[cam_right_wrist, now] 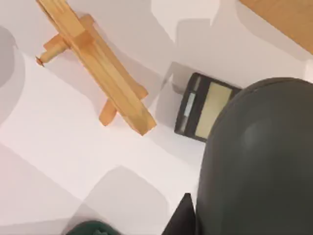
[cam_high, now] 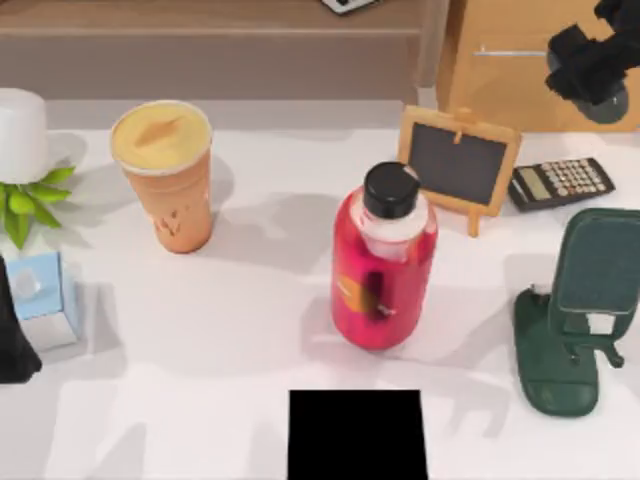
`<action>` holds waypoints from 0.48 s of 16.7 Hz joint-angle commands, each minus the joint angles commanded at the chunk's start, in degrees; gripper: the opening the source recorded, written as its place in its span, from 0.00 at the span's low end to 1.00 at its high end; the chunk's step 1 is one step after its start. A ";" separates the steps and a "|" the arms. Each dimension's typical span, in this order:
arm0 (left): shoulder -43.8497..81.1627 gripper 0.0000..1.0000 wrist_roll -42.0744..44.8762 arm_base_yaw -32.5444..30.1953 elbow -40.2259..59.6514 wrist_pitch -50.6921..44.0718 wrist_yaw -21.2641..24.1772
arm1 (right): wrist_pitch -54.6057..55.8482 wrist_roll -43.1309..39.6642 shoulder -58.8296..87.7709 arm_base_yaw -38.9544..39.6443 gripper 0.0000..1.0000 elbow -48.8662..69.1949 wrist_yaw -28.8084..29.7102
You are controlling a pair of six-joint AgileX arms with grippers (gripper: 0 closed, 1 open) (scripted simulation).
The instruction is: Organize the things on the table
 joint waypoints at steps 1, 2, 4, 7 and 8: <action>0.00 1.00 0.00 0.00 0.00 0.00 0.00 | 1.22 -5.28 -1.28 3.59 0.00 0.29 -0.34; 0.00 1.00 0.00 0.00 0.00 0.00 0.00 | 2.41 -10.75 -2.49 7.22 0.00 0.46 -0.66; 0.00 1.00 0.00 0.00 0.00 0.00 0.00 | 4.70 -22.10 -4.55 14.46 0.00 0.40 -1.23; 0.00 1.00 0.00 0.00 0.00 0.00 0.00 | 7.58 -39.65 -6.36 24.74 0.00 -1.03 -1.81; 0.00 1.00 0.00 0.00 0.00 0.00 0.00 | 8.32 -45.47 -6.51 27.83 0.00 -1.95 -1.89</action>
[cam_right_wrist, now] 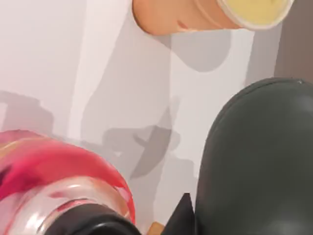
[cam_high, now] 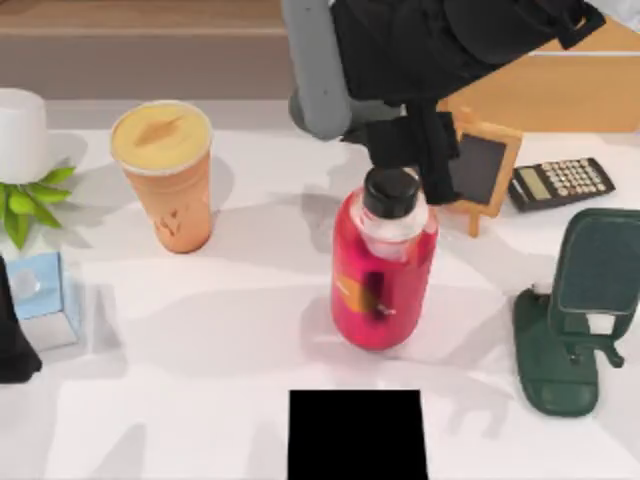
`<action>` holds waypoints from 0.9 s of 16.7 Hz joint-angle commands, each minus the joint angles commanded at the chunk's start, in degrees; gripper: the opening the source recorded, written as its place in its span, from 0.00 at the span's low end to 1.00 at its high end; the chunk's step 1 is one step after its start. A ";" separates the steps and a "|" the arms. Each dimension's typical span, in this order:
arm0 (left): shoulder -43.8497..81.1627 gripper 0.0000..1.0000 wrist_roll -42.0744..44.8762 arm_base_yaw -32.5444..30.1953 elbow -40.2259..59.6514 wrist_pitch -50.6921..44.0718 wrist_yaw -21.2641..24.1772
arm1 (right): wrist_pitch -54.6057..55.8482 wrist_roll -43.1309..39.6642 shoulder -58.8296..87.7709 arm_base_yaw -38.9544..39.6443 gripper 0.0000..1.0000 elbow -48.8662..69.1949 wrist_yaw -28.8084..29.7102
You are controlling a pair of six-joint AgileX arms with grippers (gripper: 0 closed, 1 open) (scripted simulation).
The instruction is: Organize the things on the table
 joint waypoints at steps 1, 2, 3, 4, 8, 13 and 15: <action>0.00 1.00 0.00 0.00 0.00 0.00 0.00 | 0.61 -5.75 0.08 2.85 0.00 -1.14 -0.01; 0.00 1.00 0.00 0.00 0.00 0.00 0.00 | 1.09 -11.38 0.39 5.45 0.00 -2.51 0.04; 0.00 1.00 0.00 0.00 0.00 0.00 0.00 | 1.42 -16.86 0.95 7.74 0.00 -4.11 0.18; 0.00 1.00 0.00 0.00 0.00 0.00 0.00 | 1.59 -22.16 1.76 9.71 0.00 -5.94 0.40; 0.00 1.00 0.00 0.00 0.00 0.00 0.00 | 1.05 -40.42 6.65 14.53 0.00 -14.48 1.84; 0.00 1.00 0.00 0.00 0.00 0.00 0.00 | -0.46 -54.07 12.37 16.21 0.00 -22.99 3.59; 0.00 1.00 0.00 0.00 0.00 0.00 0.00 | -0.74 -55.75 13.24 16.26 0.00 -24.19 3.86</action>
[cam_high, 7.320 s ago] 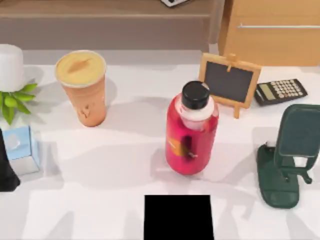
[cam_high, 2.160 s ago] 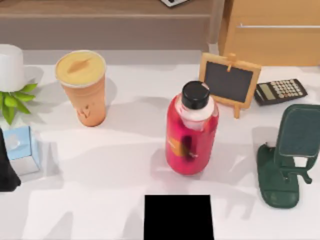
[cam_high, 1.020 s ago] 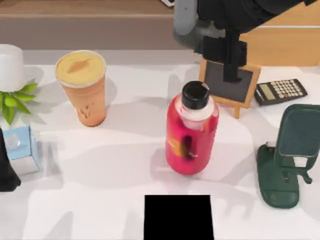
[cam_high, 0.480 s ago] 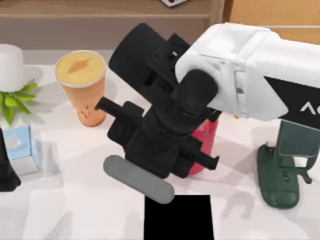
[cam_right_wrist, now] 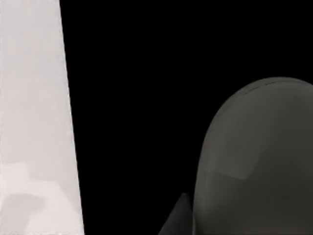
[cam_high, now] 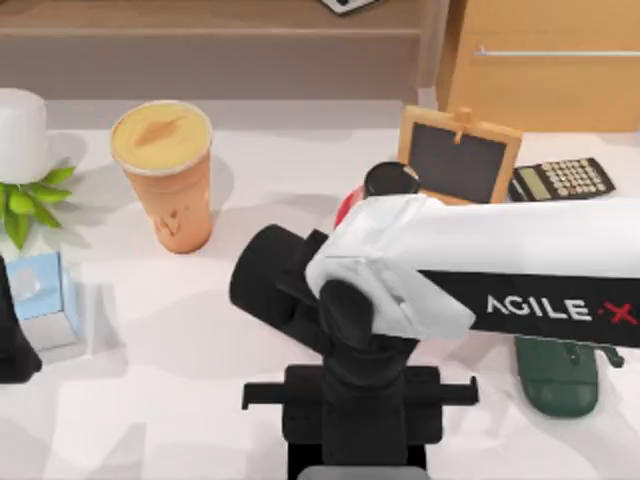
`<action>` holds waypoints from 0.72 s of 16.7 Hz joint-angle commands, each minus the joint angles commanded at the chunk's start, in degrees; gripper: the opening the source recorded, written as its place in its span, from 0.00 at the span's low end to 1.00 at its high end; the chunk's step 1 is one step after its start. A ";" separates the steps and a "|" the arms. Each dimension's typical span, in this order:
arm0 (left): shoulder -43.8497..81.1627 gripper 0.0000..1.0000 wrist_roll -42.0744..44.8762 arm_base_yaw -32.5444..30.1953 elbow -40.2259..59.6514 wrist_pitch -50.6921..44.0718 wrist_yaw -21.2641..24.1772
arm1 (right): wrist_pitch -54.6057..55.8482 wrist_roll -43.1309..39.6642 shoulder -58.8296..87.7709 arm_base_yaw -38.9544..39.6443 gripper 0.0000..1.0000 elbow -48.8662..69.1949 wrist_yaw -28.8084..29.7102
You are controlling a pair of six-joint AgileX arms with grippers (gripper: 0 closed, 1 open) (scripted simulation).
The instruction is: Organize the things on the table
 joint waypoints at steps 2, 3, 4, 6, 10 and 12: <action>0.00 1.00 0.00 0.00 0.00 0.00 0.00 | 0.00 0.00 0.00 0.00 0.00 0.00 0.00; 0.00 1.00 0.00 0.00 0.00 0.00 0.00 | 0.00 0.00 0.00 0.00 0.00 0.00 0.00; 0.00 1.00 0.00 0.00 0.00 0.00 0.00 | 0.00 0.00 0.00 0.00 0.00 0.00 0.00; 0.00 1.00 0.00 0.00 0.00 0.00 0.00 | 0.19 0.17 -0.06 -0.26 0.00 0.00 -0.05; 0.00 1.00 0.00 0.00 0.00 0.00 0.00 | 2.05 0.02 0.84 0.00 0.00 -1.20 0.00; 0.00 1.00 0.00 0.00 0.00 0.00 0.00 | 2.07 0.01 0.85 0.00 0.00 -1.22 0.00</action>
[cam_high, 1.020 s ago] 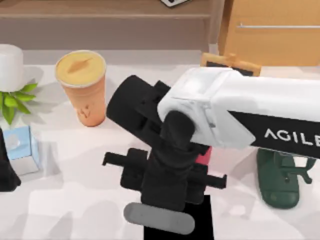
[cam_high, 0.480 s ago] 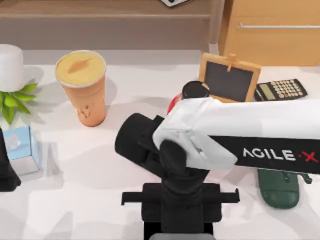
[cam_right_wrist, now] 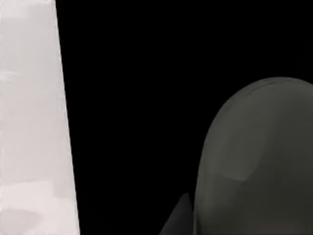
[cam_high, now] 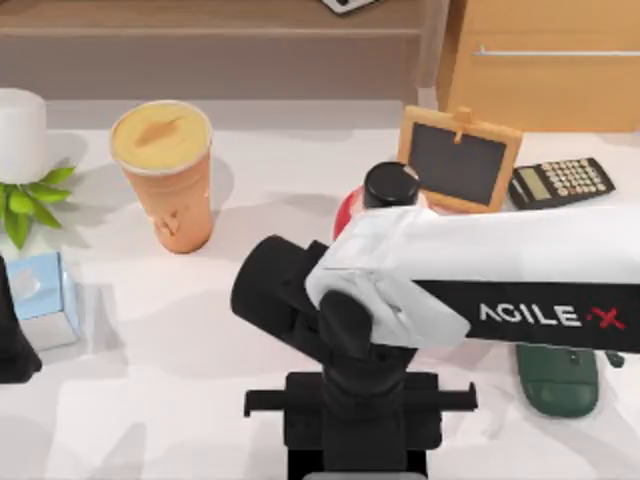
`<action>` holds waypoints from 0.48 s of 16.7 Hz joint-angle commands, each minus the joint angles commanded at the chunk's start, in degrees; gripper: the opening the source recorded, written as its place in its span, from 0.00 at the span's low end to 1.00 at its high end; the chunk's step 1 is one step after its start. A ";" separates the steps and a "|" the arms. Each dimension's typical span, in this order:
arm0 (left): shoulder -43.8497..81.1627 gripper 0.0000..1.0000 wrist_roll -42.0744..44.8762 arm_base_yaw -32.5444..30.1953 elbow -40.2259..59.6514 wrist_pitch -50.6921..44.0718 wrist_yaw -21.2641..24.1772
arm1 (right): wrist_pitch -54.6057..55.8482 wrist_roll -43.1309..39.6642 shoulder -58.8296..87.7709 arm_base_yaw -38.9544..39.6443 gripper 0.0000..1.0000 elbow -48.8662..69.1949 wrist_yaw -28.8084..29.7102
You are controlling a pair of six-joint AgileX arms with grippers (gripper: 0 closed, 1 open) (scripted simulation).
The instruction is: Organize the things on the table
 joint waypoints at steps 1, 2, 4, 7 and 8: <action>0.00 1.00 0.00 0.00 0.00 0.00 0.00 | 0.00 0.00 0.00 0.00 0.00 0.00 0.00; 0.00 1.00 0.00 0.00 0.00 0.00 0.00 | 0.00 0.00 0.00 0.00 0.08 0.00 0.00; 0.00 1.00 0.00 0.00 0.00 0.00 0.00 | 0.00 0.00 0.00 0.00 0.23 0.00 0.00; 0.00 1.00 0.00 0.00 0.00 0.00 0.00 | 0.00 0.00 0.00 0.00 0.45 0.00 0.00; 0.00 1.00 0.00 0.00 0.00 0.00 0.00 | 0.00 0.00 0.00 0.00 0.53 0.00 0.00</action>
